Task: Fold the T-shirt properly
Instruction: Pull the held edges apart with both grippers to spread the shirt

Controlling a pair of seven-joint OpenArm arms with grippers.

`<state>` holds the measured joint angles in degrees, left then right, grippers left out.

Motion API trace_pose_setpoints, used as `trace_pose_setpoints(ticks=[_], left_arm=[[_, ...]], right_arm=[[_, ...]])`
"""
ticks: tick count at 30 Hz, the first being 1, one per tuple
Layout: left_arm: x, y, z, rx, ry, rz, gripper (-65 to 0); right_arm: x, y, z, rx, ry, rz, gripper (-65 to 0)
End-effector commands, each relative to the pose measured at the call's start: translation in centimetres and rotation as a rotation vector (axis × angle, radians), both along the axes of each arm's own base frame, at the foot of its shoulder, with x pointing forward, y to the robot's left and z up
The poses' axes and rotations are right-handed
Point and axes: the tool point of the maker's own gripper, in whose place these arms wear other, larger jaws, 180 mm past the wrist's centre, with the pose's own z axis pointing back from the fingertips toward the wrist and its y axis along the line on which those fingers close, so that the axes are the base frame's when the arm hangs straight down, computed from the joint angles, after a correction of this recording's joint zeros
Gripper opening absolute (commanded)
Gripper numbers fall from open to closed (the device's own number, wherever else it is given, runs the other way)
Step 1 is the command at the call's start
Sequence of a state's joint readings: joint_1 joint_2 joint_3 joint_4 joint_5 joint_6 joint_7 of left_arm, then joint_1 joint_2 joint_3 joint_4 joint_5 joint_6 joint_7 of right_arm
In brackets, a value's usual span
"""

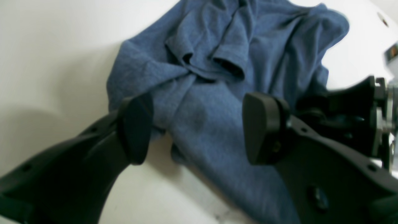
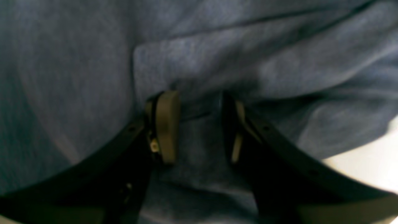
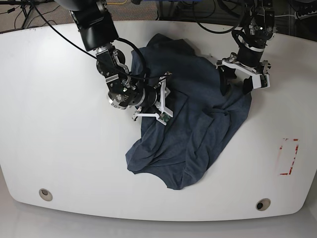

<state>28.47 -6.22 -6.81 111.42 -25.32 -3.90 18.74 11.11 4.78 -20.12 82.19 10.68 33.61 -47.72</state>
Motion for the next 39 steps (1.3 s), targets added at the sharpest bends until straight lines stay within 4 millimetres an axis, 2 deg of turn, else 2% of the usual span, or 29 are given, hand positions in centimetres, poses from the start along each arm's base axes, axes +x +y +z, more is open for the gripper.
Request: trace_pose_setpoints(ticks=[1,15,22,26,28,32,35,39], left_arm=[[0.5,0.0,1.4,-0.002,-0.054,-0.003,-24.0],[0.5,0.0,1.6,-0.002,-0.059,-0.005,-24.0],[0.7,0.0,1.7,-0.002,-0.066,-0.007,-24.0],[0.8,0.5,1.9,0.032,-0.066,-0.035,-24.0],[0.8,0.7,2.0,0.049,-0.066,-0.046,-24.0],[1.0,1.2,2.1,0.071,-0.069,-0.057,-23.9],[1.1,1.5,2.3,0.086,-0.074,-0.064,-23.7],[1.5,1.7,2.7,0.101,-0.085,-0.073,-23.7]], right_arm=[[1.8,0.9,3.1,0.053,-0.085,0.004,-43.4],[3.2,-0.8,5.0,0.044,-0.141,-0.039,-43.4],[5.3,-2.7,6.6,-0.042,-0.262,-0.117,-43.1],[6.1,-3.3,7.0,-0.059,-0.301,-0.148,-36.3],[6.5,-3.5,7.1,-0.059,-0.31,-0.162,-31.4],[8.1,-5.3,6.8,-0.048,-0.289,-0.241,-19.5],[9.3,-6.0,7.3,-0.006,-0.293,-0.295,-16.6],[10.5,-7.0,6.9,0.027,-0.286,-0.347,-16.8]])
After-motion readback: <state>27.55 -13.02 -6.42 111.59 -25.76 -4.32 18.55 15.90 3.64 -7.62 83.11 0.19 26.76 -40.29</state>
